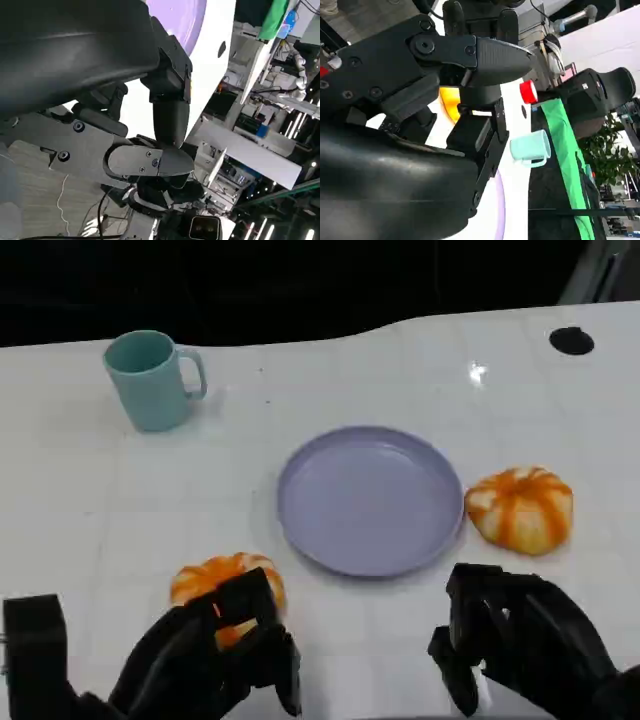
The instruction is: Grasp the bread from the table and place it into the plate.
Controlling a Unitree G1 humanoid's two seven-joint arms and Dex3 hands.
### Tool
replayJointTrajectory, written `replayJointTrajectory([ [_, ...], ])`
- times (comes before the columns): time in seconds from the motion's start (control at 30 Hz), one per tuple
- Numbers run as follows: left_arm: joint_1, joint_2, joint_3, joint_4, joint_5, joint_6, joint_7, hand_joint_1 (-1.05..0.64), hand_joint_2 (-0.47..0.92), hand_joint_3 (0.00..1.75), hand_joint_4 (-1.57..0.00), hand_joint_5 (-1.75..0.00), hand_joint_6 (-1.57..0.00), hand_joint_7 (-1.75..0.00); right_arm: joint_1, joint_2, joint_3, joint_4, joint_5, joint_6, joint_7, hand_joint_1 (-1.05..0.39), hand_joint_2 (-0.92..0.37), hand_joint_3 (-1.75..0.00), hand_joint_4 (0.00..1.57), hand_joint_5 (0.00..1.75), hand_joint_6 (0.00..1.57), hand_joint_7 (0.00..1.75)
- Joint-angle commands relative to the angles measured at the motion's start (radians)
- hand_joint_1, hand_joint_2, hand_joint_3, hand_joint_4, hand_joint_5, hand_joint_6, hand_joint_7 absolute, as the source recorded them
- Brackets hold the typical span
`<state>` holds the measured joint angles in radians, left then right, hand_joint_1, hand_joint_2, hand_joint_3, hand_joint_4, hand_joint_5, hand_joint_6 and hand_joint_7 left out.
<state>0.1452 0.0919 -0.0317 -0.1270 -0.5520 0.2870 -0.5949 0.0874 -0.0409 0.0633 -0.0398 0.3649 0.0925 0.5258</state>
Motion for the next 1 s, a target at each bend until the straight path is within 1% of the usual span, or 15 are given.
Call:
replayJointTrajectory([
  [0.03, 0.009, 0.010, 0.010, 0.002, 0.011, -0.017, -0.001, -0.58, 0.92, 0.31, -0.76, -1.75, -0.54, -1.75, 0.001, -0.007, -0.007, -0.001, 0.007, 0.000, 0.001, -0.95, -0.73, -0.72, 1.20, 1.68, 1.03, 1.53],
  [0.43, 0.007, 0.010, 0.011, 0.001, 0.013, -0.024, 0.004, -0.59, 0.92, 0.30, -0.76, -1.75, -0.55, -1.75, 0.001, -0.007, -0.003, -0.010, 0.002, 0.005, -0.008, -0.95, -0.74, -0.71, 1.20, 1.67, 1.04, 1.52],
  [0.63, 0.006, 0.002, 0.014, 0.004, 0.016, -0.074, -0.008, -0.66, 0.92, 0.33, -0.74, -1.75, -0.52, -1.75, -0.001, -0.008, -0.004, -0.008, 0.006, 0.005, -0.004, -0.95, -0.74, -0.71, 1.20, 1.67, 1.03, 1.53],
  [0.67, 0.008, 0.000, 0.014, -0.003, 0.038, -0.118, -0.004, -0.66, 0.92, 0.33, -0.74, -1.75, -0.52, -1.75, -0.001, -0.008, -0.004, -0.009, 0.007, 0.007, -0.004, -0.95, -0.74, -0.71, 1.20, 1.67, 1.03, 1.53],
  [0.7, 0.010, -0.001, 0.015, -0.012, 0.068, -0.163, 0.006, -0.66, 0.92, 0.32, -0.59, -1.73, -0.46, -1.56, -0.001, -0.008, -0.005, -0.010, 0.009, 0.008, -0.004, -0.95, -0.73, -0.71, 1.20, 1.67, 1.03, 1.53],
  [0.73, 0.010, -0.003, 0.016, -0.018, 0.092, -0.201, 0.014, -0.66, 0.92, 0.32, -0.53, -1.71, -0.47, -1.43, -0.001, -0.009, -0.005, -0.011, 0.010, 0.009, -0.003, -0.95, -0.73, -0.71, 1.20, 1.67, 1.03, 1.53],
  [0.77, 0.007, -0.001, 0.018, -0.019, 0.128, -0.260, 0.016, -0.67, 0.92, 0.31, -0.50, -1.69, -0.47, -1.34, -0.001, -0.010, -0.005, -0.012, 0.011, 0.009, -0.001, -0.95, -0.73, -0.71, 1.20, 1.67, 1.03, 1.53],
  [0.8, 0.003, 0.009, 0.019, -0.023, 0.166, -0.308, 0.020, -0.68, 0.92, 0.32, -0.46, -1.57, -0.45, -1.16, -0.001, -0.010, -0.005, -0.012, 0.013, 0.009, 0.001, -0.95, -0.73, -0.70, 1.20, 1.67, 1.03, 1.52],
  [0.87, -0.002, 0.033, 0.019, -0.038, 0.239, -0.368, 0.038, -0.71, 0.92, 0.33, -0.44, -1.42, -0.45, -0.92, 0.000, -0.009, -0.004, -0.013, 0.015, 0.010, 0.004, -0.95, -0.73, -0.70, 1.20, 1.68, 1.03, 1.52],
  [0.9, -0.005, 0.052, 0.020, -0.047, 0.283, -0.397, 0.047, -0.75, 0.92, 0.33, -0.43, -1.30, -0.44, -0.73, 0.000, -0.009, -0.003, -0.014, 0.014, 0.009, 0.004, -0.95, -0.74, -0.70, 1.20, 1.68, 1.03, 1.52],
  [0.93, -0.009, 0.069, 0.020, -0.053, 0.322, -0.425, 0.054, -0.76, 0.92, 0.33, -0.42, -1.22, -0.43, -0.61, 0.001, -0.009, -0.002, -0.014, 0.013, 0.007, 0.004, -0.95, -0.74, -0.70, 1.20, 1.68, 1.03, 1.52],
  [1.0, -0.017, 0.105, 0.024, -0.062, 0.381, -0.476, 0.060, -0.77, 0.92, 0.32, -0.39, -1.08, -0.41, -0.43, 0.002, -0.007, -0.001, -0.014, 0.011, 0.006, 0.003, -0.95, -0.74, -0.70, 1.20, 1.68, 1.03, 1.51],
])
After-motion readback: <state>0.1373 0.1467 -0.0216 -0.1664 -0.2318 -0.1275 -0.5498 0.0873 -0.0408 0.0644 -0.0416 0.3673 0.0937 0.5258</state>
